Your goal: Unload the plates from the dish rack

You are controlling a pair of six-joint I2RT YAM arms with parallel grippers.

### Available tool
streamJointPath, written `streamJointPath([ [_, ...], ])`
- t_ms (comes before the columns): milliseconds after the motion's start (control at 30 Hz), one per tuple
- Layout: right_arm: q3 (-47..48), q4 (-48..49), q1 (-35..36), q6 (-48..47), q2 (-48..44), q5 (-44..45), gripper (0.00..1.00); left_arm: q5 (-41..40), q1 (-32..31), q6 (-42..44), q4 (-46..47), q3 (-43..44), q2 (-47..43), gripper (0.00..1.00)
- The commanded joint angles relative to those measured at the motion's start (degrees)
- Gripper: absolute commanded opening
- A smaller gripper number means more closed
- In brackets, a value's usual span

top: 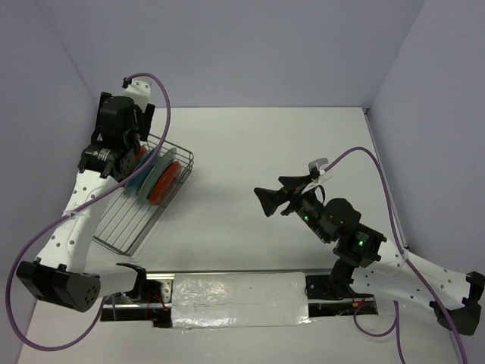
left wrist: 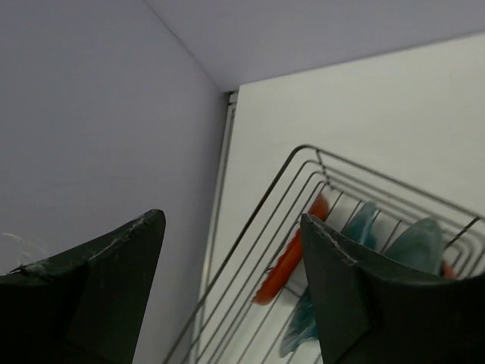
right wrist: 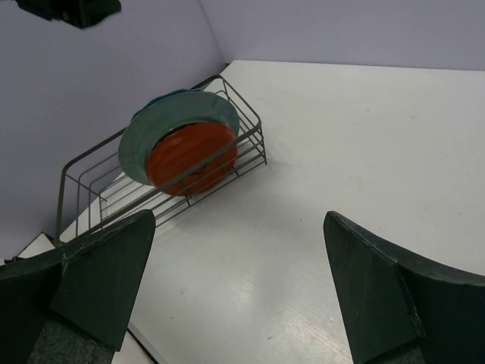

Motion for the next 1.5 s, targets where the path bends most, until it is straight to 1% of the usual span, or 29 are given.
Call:
streamJointPath([
  [0, 1.77, 1.52, -0.21, -0.4, -1.13, -0.88, 0.99, -2.68, 2.53, 7.66, 5.61, -2.48, -0.87, 0.85],
  [33, 1.59, 1.7, -0.21, -0.4, -1.13, -0.88, 0.99, -0.84, 5.93, 5.05, 3.53, -1.17, 0.87, 0.83],
  [67, 1.33, 2.05, -0.21, -0.49, -1.13, -0.79, 0.99, 4.58, 7.88, 3.46, 1.25, 0.94, 2.28, 0.8],
  [100, 1.33, 2.23, -0.29, -0.57, -0.79, -0.79, 0.99, 7.68, 11.2, 1.0, -3.74, 5.31, 5.43, 0.7],
  [167, 1.5, 2.14, -0.21, -0.57, -0.35, -0.79, 0.99, 14.44, 12.73, -0.33, -7.81, 9.11, 8.43, 0.57],
  [200, 1.68, 1.97, -0.21, -0.57, 0.27, -0.96, 0.99, 15.17, 14.65, -0.86, -10.09, 11.39, 10.71, 0.52],
  [267, 2.29, 1.44, -0.21, -0.57, 0.88, -1.23, 0.99, 14.39, 14.84, -0.87, -10.2, 11.59, 11.7, 0.55],
  [300, 2.47, 1.26, -0.21, -0.57, 1.41, -1.32, 0.99, 13.69, 15.02, -0.78, -9.59, 10.98, 11.44, 0.6],
  [333, 2.64, 1.0, -0.21, -0.57, 1.59, -1.49, 0.99, 13.42, 15.28, 0.61, -8.72, 10.02, 11.09, 0.63],
  [367, 2.99, 0.65, -0.29, -0.49, 1.68, -1.67, 0.99, 14.47, 15.72, 1.15, -7.32, 8.79, 10.65, 0.66],
  [400, 3.17, 0.39, -0.12, -0.4, 1.85, -1.76, 0.99, 21.0, 16.5, 2.46, -7.48, 7.13, 10.56, 0.69],
  [433, 3.26, 0.21, -0.21, -0.4, 1.85, -2.45, 0.99, 23.5, 17.9, 4.3, -8.17, 6.85, 11.34, 0.68],
  [467, 3.26, 0.21, -0.29, -0.49, 1.68, -2.63, 0.98, 23.44, 18.27, 3.88, -10.79, 8.59, 12.48, 0.67],
  [500, 3.17, 0.38, -0.21, -0.57, 1.5, -2.72, 0.98, 23.53, 18.7, 3.27, -12.56, 10.08, 13.8, 0.64],
  [533, 2.82, 0.73, -0.21, -0.57, 1.42, -2.64, 0.98, 24.57, 20.45, 0.83, -14.23, 11.4, 16.25, 0.63],
  [567, 2.73, 0.91, -0.21, -0.66, 1.24, -2.64, 0.98, 26.5, 21.6, -0.41, -17.46, 14.29, 17.49, 0.59],
  [600, 2.64, 1.0, -0.21, -0.66, 1.24, -2.64, 0.98, 29.39, 22.65, -1.38, -18.63, 15.1, 19.15, 0.58],
  [633, 2.64, 1.0, -0.21, -0.75, 1.24, -2.55, 0.99, 30.29, 24.23, -2.87, -19.6, 15.72, 19.69, 0.57],
  [700, 2.91, 0.65, -0.21, -0.66, 1.41, -2.72, 0.98, 31.44, 25.21, -2.45, -20.31, 14.85, 20.14, 0.55],
  [767, 3.35, 0.12, -0.21, -0.49, 1.42, -3.42, 0.99, 32.23, 25.56, -2.19, -19.35, 11.87, 19.96, 0.56],
  [833, 3.26, 0.29, -0.29, -0.49, 1.24, -4.04, 0.98, 33.97, 25.74, -1.66, -19.6, 11.07, 20.48, 0.51],
  [867, 3.17, 0.38, -0.29, -0.57, 1.07, -4.22, 0.99, 34.68, 25.83, -1.57, -20.04, 11.06, 20.92, 0.5],
  [967, 3.0, 0.65, -0.21, -0.75, 0.8, -4.13, 0.98, 36.35, 26.27, -1.48, -22.85, 11.85, 23.38, 0.56],
  [1100, 3.26, 0.38, -0.21, -0.66, 0.98, -5.18, 0.98, 38.29, 27.15, -1.31, -25.05, 12.65, 23.04, 0.55],
  [1267, 3.61, 0.12, -0.21, -0.57, 1.24, -6.06, 0.98, 39.52, 27.76, 0.54, -25.67, 10.28, 21.81, 0.56],
  [1400, 3.44, 0.29, -0.21, -0.57, 0.98, -6.33, 0.98, 39.96, 27.94, -0.51, -25.58, 8.87, 21.81, 0.56],
  [1467, 3.52, 0.29, -0.21, -0.66, 0.98, -6.24, 0.98, 40.14, 27.94, -1.12, -27.24, 9.3, 22.59, 0.55],
])
